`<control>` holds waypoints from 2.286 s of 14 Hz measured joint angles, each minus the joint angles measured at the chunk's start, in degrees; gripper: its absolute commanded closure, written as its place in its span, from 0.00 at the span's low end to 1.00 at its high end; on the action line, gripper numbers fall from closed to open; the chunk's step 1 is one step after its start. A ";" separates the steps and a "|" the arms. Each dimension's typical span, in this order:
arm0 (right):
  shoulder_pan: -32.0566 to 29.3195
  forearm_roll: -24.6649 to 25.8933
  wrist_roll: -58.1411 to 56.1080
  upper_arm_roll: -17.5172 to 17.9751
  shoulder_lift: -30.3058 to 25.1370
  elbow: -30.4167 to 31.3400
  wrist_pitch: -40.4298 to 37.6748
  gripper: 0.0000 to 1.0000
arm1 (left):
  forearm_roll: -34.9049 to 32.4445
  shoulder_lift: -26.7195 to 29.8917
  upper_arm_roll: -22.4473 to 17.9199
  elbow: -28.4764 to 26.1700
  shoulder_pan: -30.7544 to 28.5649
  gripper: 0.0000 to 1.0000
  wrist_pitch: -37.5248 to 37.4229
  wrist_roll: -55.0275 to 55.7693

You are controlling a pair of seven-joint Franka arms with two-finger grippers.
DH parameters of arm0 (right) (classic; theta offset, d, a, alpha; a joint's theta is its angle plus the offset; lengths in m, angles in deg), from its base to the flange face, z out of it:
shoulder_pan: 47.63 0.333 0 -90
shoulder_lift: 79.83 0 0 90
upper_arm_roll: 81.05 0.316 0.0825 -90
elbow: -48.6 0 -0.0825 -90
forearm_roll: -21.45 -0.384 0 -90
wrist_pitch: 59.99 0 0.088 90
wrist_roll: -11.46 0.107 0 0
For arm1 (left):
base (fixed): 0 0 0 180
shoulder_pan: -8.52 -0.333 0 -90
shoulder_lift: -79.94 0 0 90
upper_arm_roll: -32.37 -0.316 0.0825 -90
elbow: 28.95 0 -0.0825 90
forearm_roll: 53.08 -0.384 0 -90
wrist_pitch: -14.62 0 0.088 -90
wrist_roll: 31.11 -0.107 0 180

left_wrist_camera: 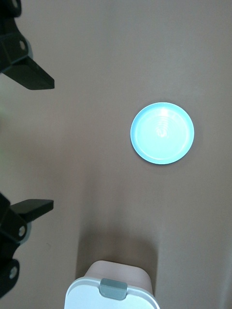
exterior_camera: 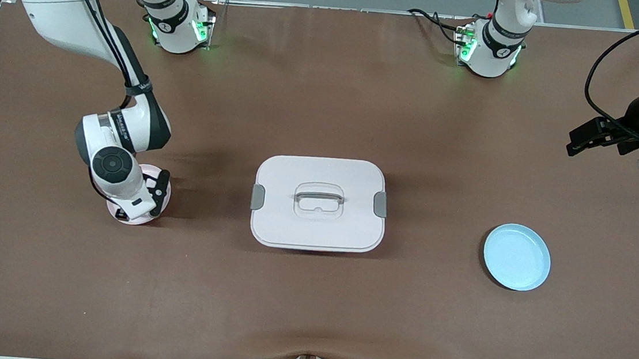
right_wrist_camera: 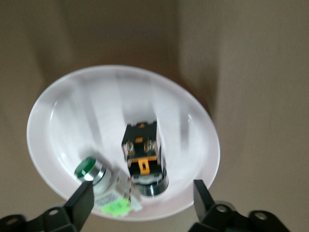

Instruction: Transfer orange switch to right arm and place

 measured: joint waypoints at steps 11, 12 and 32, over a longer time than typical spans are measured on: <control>-1.04 -12.38 8.23 0.61 -5.69 -30.08 -45.74 0.00 | -0.19 -0.95 0.01 0.33 0.01 0.00 0.06 -0.14; -1.07 -12.97 10.75 0.58 -6.71 -30.80 -46.93 0.00 | -0.25 -0.62 0.01 0.38 0.03 0.00 -0.11 -0.24; -1.86 -21.97 70.05 0.46 -14.55 -40.83 -49.51 0.00 | -2.58 7.73 2.69 -3.70 0.39 0.00 -3.24 -6.74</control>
